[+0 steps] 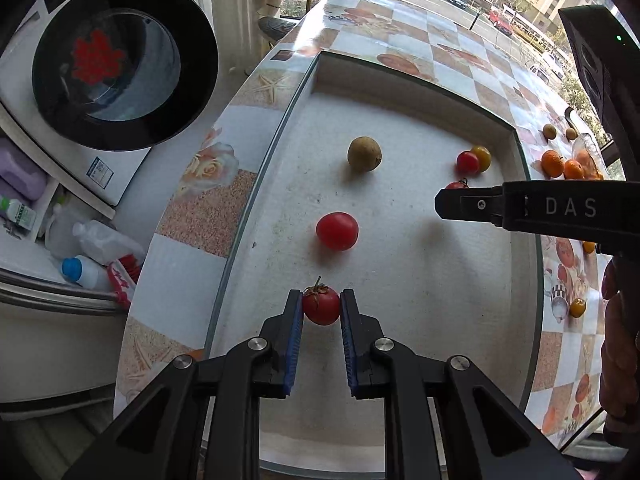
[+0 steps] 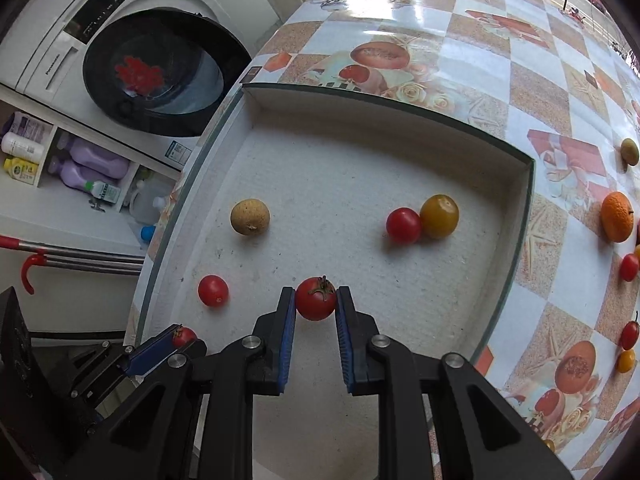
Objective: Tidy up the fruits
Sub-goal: 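Carry both red tomatoes into the white tray and open both tools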
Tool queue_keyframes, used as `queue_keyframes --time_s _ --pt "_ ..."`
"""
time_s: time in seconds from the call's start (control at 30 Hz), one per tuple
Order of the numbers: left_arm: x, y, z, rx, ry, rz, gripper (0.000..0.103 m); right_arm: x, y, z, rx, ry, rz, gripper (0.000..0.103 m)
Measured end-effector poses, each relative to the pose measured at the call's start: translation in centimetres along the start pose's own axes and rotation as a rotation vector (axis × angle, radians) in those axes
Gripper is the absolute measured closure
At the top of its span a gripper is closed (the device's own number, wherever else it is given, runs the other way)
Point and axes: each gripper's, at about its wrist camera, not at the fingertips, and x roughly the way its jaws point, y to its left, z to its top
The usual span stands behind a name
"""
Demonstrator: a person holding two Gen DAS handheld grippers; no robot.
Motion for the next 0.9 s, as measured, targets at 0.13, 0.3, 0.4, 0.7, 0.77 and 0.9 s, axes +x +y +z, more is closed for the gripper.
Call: queue_keyframes --time_s 0.13,0.3,0.4,0.7,0.77,0.9 --pt "0.4 -0.1 0.0 0.018 0.013 0.020 0.083 0.9 0.1 0.3 0.000 0.012 -0.020 0.081" --pt "1.0 -0.1 -0.1 0.036 0.040 0.040 0.082 1.3 0.3 0.5 -0.010 0.010 -0.031 0.081" --pt "1.0 -0.5 -0.1 0.064 0.046 0.059 0.082 1.3 0.1 0.7 -0.002 0.012 -0.005 0.074" --pt "0.1 -1.3 0.0 0.098 -0.005 0.062 0.030 -0.8 -1.6 0.2 0.068 -0.042 0.031 0.022" --pt "0.2 -1.7 0.1 0.115 0.012 0.073 0.030 -1.6 -2.3 -0.1 0.091 -0.055 0.037 0.021" --pt "-0.1 -3.0 0.5 0.139 0.018 0.062 0.030 -3.5 -3.9 -0.8 0.138 -0.096 0.044 0.020"
